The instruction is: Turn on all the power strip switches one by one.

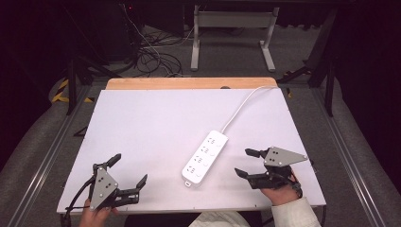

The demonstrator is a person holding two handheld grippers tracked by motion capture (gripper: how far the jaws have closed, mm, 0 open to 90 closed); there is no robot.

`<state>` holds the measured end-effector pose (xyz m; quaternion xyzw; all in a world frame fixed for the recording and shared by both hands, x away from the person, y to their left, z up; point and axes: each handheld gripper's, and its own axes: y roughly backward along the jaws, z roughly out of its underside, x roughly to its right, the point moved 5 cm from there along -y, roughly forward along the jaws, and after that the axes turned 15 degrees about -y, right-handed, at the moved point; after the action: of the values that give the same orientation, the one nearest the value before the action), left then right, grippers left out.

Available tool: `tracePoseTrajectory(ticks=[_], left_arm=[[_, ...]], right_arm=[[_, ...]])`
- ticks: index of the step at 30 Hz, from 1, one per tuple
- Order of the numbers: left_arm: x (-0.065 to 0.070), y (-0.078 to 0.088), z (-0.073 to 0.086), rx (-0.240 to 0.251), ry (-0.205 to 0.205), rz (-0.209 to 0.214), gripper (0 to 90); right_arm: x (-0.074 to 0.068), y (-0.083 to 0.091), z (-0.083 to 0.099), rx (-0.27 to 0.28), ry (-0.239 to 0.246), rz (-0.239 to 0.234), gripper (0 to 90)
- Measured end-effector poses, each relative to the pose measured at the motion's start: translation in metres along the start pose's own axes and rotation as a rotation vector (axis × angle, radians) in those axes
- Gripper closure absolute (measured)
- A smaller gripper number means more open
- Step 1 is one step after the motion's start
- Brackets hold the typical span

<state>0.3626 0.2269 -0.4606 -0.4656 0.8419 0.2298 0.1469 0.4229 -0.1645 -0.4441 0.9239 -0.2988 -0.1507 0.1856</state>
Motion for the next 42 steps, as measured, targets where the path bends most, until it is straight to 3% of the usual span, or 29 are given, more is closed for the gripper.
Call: tracePoseTrajectory(ticks=[4, 17, 30, 35, 42], left_arm=[[-0.001, 0.000, 0.000, 0.001, -0.003, -0.004, 2.6], [0.000, 0.000, 0.000, 0.000, 0.001, -0.001, 2.6], [-0.001, 0.000, 0.000, -0.001, 0.002, 0.000, 2.6], [0.000, -0.001, 0.001, -0.005, -0.001, -0.001, 2.6], [-0.001, 0.000, 0.001, -0.004, 0.007, -0.001, 2.6]], right_arm=[[-0.007, -0.010, -0.008, -0.031, -0.003, -0.041, 33.9], [-0.025, -0.037, -0.025, -0.069, 0.021, -0.110, 49.8], [-0.043, -0.063, -0.036, -0.108, 0.052, -0.126, 72.3], [-0.047, -0.072, -0.038, -0.130, 0.046, -0.134, 89.4], [-0.054, -0.080, -0.038, -0.146, 0.069, -0.149, 90.0]])
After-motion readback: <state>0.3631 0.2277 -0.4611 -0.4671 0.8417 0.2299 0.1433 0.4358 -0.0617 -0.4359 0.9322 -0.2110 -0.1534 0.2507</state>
